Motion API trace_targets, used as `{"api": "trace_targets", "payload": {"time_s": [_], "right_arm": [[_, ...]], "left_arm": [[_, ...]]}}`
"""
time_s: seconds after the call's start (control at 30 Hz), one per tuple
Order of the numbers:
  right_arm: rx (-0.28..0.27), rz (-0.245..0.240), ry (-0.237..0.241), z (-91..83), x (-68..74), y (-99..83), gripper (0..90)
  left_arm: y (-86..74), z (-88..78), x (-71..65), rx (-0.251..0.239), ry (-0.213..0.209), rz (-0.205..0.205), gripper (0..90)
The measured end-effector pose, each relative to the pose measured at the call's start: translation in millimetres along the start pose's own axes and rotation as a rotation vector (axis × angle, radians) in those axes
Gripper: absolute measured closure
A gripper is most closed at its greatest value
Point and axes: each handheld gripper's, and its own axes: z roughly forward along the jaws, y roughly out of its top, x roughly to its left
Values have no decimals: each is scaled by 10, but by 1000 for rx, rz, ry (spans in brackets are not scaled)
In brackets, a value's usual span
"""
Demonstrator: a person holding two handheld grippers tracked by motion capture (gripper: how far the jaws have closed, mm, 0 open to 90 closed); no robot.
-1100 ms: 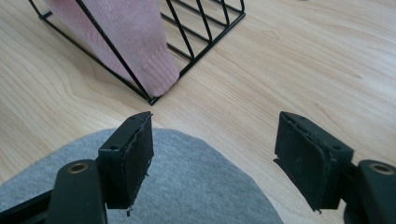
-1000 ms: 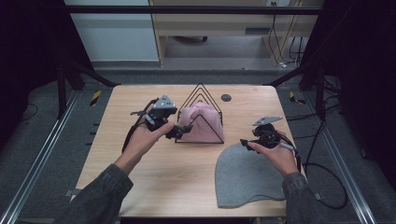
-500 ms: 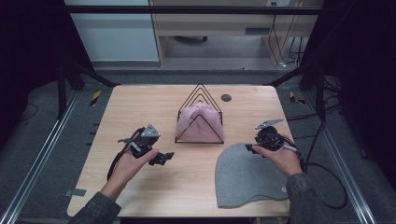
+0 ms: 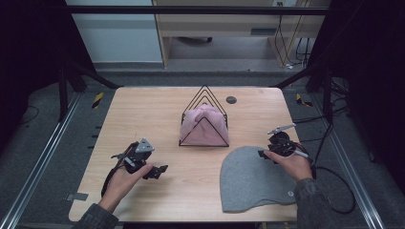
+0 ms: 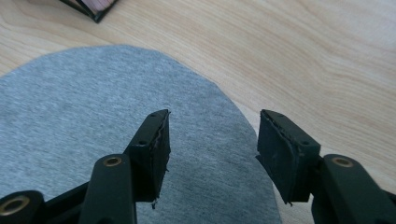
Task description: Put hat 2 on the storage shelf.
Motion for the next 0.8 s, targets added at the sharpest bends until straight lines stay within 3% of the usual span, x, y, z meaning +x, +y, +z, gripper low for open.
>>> {"api": "trace_targets", "payload": {"time_s": [0.33,0.37,0.47,0.57,0.8], "right_arm": [[36,13,-5,88,-13,-3,425],[37,-8,-14,92,-8,-5,440],[37,-2,-15,86,-13,-5,443],[46,-8,-16,83,-20,-11,441],[62,-12,-20,110,-16,-24,445]], "left_arm": [[-39,-6,46,12,1,0,91],[-48,-1,64,17,1,-5,92],[-51,7,80,-4,-51,-30,94],[-47,3,75,0,-38,-27,96],[-53,5,82,-5,-52,-36,100]]}}
